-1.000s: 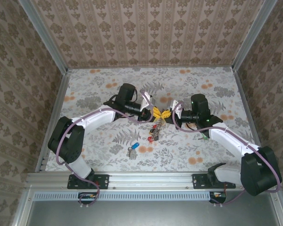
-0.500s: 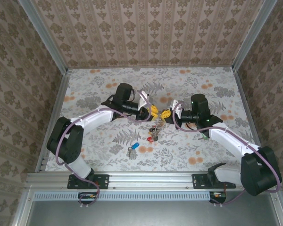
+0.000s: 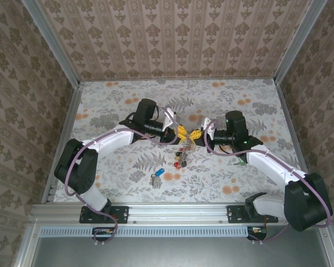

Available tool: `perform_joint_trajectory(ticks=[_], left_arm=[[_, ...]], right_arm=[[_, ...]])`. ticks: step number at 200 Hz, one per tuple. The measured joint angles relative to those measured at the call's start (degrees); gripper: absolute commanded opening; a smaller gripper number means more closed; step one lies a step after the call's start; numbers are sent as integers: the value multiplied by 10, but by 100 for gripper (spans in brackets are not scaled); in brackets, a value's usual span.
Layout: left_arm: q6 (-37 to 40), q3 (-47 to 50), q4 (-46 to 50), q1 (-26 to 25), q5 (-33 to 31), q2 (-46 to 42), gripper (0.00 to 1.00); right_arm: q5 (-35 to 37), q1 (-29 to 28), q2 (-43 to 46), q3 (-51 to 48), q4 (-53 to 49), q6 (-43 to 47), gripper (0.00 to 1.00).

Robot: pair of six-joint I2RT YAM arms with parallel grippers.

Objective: Put the keys on the keyring

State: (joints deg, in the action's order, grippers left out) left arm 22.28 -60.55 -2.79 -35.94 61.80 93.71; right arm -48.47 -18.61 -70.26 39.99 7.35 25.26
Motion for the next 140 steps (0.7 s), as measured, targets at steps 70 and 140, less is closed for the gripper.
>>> perform_joint_trajectory(ticks=[70,140], left_arm=[[0,-11,6,-5,3,4,17],[16,-21,16,-12,4,8,21]], right_arm=[[0,0,0,-4,3,-2,0],[-8,1,-7,-5,8,-17,0]])
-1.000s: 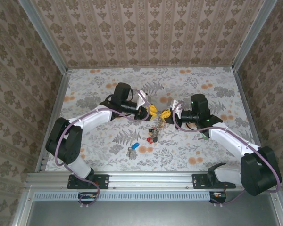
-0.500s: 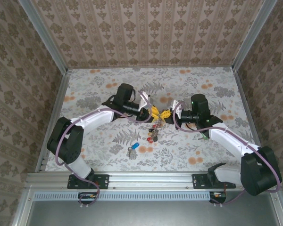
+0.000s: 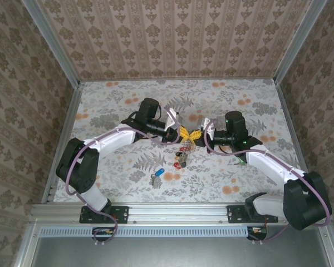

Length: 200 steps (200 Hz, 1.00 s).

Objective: Put the keys on the keyring

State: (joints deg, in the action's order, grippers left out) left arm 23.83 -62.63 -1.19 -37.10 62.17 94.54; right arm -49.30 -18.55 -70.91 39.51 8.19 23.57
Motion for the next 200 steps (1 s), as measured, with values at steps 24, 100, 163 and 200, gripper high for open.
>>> perform_joint_trajectory(ticks=[24,100,163,200], left_arm=[[4,-1,8,0,-1,0,24],[4,3,8,21,-2,-1,26],[4,3,12,15,-2,0,21],[4,3,17,11,-1,0,20]], right_arm=[[-3,0,0,-3,9,-2,0],[-3,0,0,-3,9,-2,0],[-5,0,-1,-3,20,-3,0],[-7,0,-2,-3,23,-9,0]])
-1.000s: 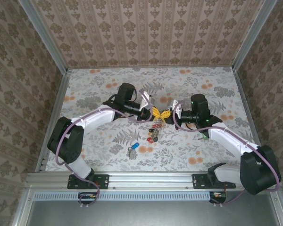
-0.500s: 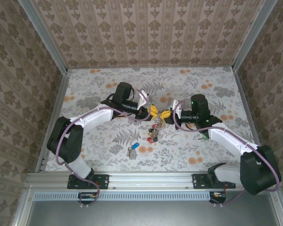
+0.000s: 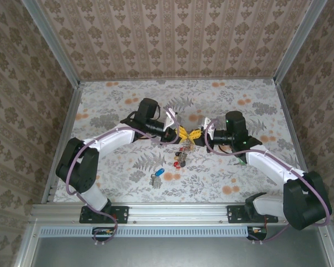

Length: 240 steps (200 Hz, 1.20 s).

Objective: Put the keys on the keyring

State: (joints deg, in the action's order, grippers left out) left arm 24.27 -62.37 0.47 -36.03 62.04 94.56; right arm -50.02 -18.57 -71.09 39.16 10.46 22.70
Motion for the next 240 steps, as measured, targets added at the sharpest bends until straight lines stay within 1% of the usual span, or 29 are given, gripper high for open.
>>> perform_joint_trajectory(ticks=[28,65,79,90,105,131,138,154,163,194,220,240], left_arm=[[0,0,1,0,1,0,17],[0,-4,4,-2,2,0,16],[0,-6,4,-3,2,0,11],[-1,-6,4,-4,1,0,5],[3,-7,4,-3,2,1,0],[8,-7,4,-4,2,2,0],[9,-7,4,-4,1,2,0],[11,-7,2,-4,-4,2,0],[12,-2,-6,-7,-17,0,0],[37,45,-28,-28,-95,-36,0],[70,77,-38,-45,-162,-75,0],[95,90,-40,-56,-201,-100,0]], right_arm=[[-2,0,-4,0,1,-3,0],[-2,0,-6,0,1,-4,0],[-2,0,-6,0,1,-4,0],[-3,0,-6,0,1,-4,0],[-4,0,-6,0,1,-5,0],[-5,1,-7,0,1,-5,0],[-5,1,-7,0,1,-5,4],[-2,1,-7,0,-1,-3,11],[7,0,-7,1,-7,2,17],[46,-2,10,10,-70,51,21],[78,-7,44,13,-115,96,22],[97,-11,66,13,-132,128,22]])
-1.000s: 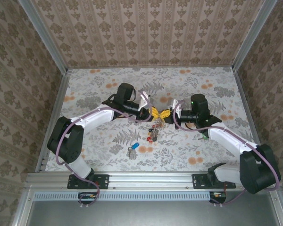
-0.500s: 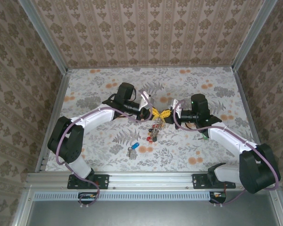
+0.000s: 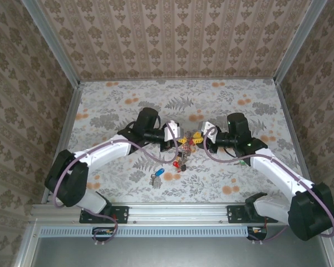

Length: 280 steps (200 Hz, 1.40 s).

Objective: Put the keys on the keyring

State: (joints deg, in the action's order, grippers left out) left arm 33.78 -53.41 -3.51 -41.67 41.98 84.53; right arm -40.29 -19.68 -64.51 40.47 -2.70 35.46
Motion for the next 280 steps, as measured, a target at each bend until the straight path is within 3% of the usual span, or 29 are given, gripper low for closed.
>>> perform_joint_trajectory(ticks=[46,113,197,280], left_arm=[[45,17,-7,-18,-59,-21,0],[30,45,-57,-18,-71,-22,0],[-93,68,-166,28,11,-20,0],[-131,68,-180,42,73,-12,0]], right_arm=[[18,-18,11,0,-11,44,21],[18,-23,-25,16,-5,62,21],[26,-24,-20,16,11,31,23],[9,-24,-58,40,41,18,24]])
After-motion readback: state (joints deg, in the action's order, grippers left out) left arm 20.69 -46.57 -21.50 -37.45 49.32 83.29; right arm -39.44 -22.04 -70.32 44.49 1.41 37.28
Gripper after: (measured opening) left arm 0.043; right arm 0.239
